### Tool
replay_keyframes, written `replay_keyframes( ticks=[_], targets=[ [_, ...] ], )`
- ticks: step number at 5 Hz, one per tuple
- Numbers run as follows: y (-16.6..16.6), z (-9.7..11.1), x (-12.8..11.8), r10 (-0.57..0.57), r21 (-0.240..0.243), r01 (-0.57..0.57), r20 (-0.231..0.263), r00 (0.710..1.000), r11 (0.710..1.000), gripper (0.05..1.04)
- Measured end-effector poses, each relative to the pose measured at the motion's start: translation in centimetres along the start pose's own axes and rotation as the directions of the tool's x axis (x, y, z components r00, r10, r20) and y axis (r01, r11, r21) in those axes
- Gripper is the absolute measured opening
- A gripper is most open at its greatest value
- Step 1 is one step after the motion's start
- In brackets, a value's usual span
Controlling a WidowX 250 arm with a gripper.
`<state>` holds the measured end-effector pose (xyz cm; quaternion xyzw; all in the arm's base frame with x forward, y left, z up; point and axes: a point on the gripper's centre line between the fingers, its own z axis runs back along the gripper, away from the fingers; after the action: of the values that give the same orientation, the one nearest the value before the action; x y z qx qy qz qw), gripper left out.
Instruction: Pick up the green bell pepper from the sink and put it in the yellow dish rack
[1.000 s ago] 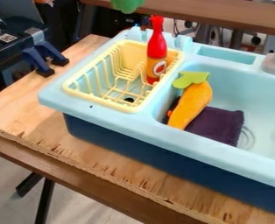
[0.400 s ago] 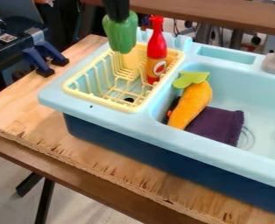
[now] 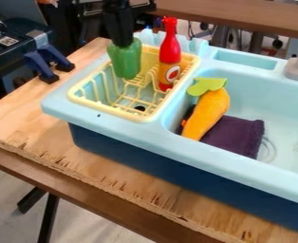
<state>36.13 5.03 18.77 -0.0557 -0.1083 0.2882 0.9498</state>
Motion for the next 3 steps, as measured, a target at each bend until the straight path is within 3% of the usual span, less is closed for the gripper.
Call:
replay_keyframes(
  ticks=[3],
  targets=[
    [-0.9,-2.5,1.9,-0.027,-0.038,0.025,-0.064,0.998,0.999,0.1]
  ],
)
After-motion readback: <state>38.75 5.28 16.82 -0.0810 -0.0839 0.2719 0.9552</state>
